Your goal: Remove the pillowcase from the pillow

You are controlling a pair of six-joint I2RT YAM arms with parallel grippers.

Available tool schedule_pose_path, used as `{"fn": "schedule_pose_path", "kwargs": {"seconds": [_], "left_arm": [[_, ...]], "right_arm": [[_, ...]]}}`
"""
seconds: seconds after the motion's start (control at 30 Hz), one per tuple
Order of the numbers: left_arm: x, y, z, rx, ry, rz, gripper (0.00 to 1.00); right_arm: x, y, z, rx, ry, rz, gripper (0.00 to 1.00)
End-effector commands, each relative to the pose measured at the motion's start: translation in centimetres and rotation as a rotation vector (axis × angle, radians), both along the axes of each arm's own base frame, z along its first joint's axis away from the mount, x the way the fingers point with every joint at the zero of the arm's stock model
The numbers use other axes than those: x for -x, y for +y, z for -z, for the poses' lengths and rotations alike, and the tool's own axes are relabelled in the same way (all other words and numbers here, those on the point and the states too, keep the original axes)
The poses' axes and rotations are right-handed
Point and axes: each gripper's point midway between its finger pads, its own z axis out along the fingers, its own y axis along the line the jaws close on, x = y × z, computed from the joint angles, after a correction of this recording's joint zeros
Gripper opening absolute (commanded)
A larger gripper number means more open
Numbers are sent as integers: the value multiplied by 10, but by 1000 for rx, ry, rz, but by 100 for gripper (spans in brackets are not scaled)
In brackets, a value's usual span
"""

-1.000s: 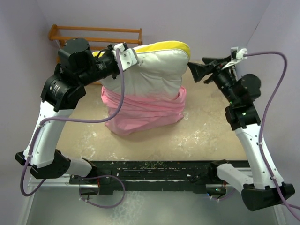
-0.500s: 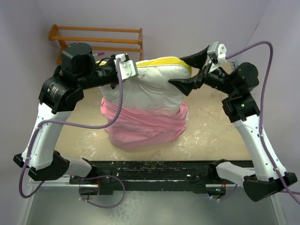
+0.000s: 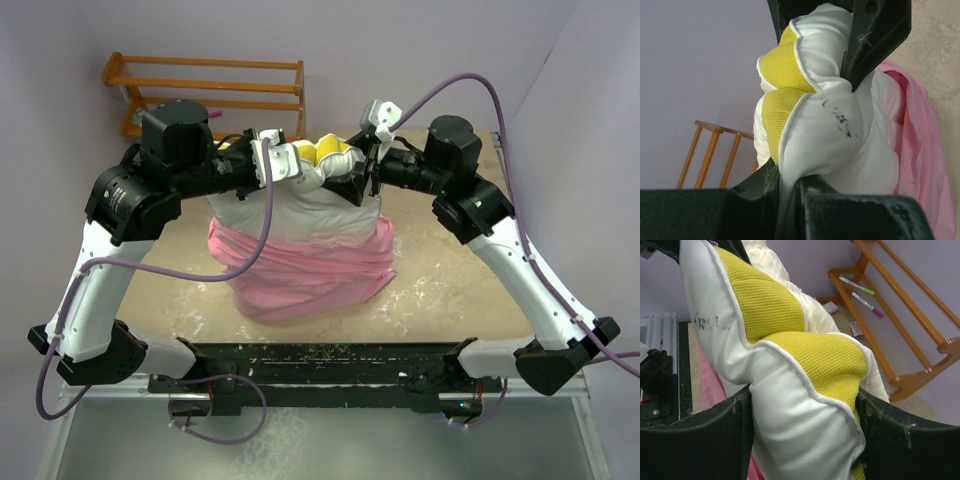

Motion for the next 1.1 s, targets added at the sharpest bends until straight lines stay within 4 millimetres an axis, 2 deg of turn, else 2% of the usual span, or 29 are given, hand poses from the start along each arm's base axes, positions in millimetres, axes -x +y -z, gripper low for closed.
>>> {"fn": "schedule_pose_path", "kwargs": {"seconds": [0.0, 0.07, 0.1, 0.17, 0.2, 0.23, 0.27, 0.43, 0.57, 0.7, 0.83, 0.9, 0.97, 1.07], "left_arm": [[17, -16, -54, 120, -161, 100, 0], [17, -16, -55, 125, -155, 95, 3], [17, -15, -55, 130, -152, 90, 9], [15, -14, -55, 140, -134, 72, 53], [14, -13, -54, 143, -121, 56, 77], [12, -12, -51, 141, -104, 39, 94], [10, -9, -49, 138, -92, 15, 100], [-7, 17, -21, 81, 8, -118, 99], [-7, 40, 1, 60, 78, -155, 99], [-5, 55, 17, 49, 88, -185, 99], [-23, 76, -4, 111, -35, -319, 99], [-44, 98, -20, 163, -144, -478, 99], [-56, 117, -31, 213, -204, -593, 99], [-52, 123, -31, 266, -169, -597, 99]], "right_arm": [[-4, 7, 36, 87, 74, 37, 59], [-11, 3, 29, 55, 69, 95, 42], [-13, 0, 26, 34, 74, 126, 35], [-18, -6, 13, -17, 52, 172, 16], [-20, -10, 8, -41, 42, 200, 3], [-21, -14, 3, -64, 35, 215, 0], [-19, -17, -1, -85, 29, 209, 0], [-9, -37, -12, -180, 17, 184, 0], [-11, -57, -10, -226, 23, 197, 0], [-15, -67, -6, -233, 24, 233, 0], [-20, -76, -2, -233, 23, 281, 0], [-20, -81, -2, -240, 15, 293, 0], [-19, -85, -1, -246, 11, 302, 0], [-18, -89, 1, -249, 11, 307, 0]]}}
